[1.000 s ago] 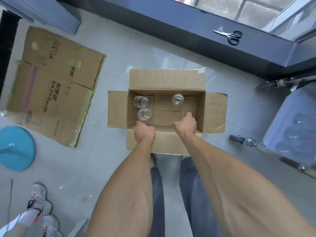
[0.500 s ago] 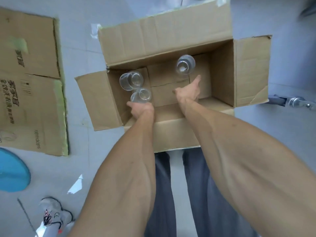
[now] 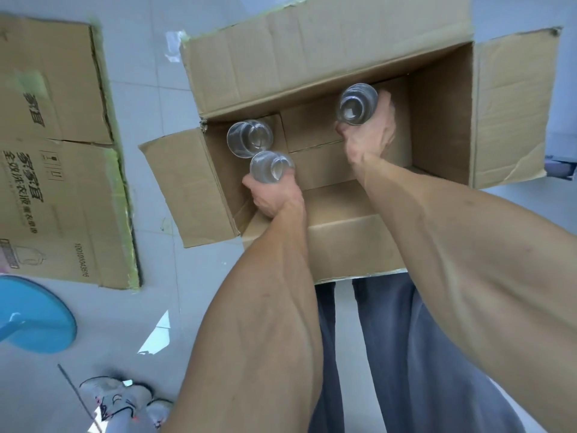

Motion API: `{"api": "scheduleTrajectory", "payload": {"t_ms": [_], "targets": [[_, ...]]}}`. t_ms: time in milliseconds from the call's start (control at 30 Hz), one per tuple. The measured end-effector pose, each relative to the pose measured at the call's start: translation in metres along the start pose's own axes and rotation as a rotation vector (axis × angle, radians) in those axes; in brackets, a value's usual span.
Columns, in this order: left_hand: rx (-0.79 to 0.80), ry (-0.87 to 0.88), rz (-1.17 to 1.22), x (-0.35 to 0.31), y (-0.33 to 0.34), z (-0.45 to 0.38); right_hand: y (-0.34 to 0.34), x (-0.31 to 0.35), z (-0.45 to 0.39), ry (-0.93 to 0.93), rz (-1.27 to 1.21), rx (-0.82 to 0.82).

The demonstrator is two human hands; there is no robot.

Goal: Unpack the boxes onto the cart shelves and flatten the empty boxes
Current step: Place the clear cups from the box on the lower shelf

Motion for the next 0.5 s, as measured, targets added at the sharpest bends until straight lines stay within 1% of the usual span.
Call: {"api": "scheduleTrajectory", "payload": {"t_ms": [167,233,333,400,500], "targets": [[0.121,0.165,-0.087,-0.018,-0.005,0.013,-0.001,0.012,0.028,-0.022,-0.031,0.010],[0.162,0.224,-0.125,-0.025,-0.014,0.021,-0.003,0.014,0.048,-0.003,-0.041,0.019],[0.189,0.288,-0.167,-0.038,-0.032,0.031,-0.012,0.017,0.074,0.072,-0.070,0.007],[0.201,0.337,-0.194,-0.049,-0.047,0.039,-0.021,0.022,0.090,0.078,-0.124,-0.011],[0.220,0.387,-0.156,-0.066,-0.071,0.050,-0.036,0.028,0.108,0.081,-0.204,-0.023]]}}
Point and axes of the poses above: each hand's wrist, its own z-axis away from the middle knuckle, its own y-axis out of the palm, x = y × z, the point moved 5 cm from there along -z, towards the middle knuckle, and after that the axes turned 2 degrees about -y, right-handed, at the moved point
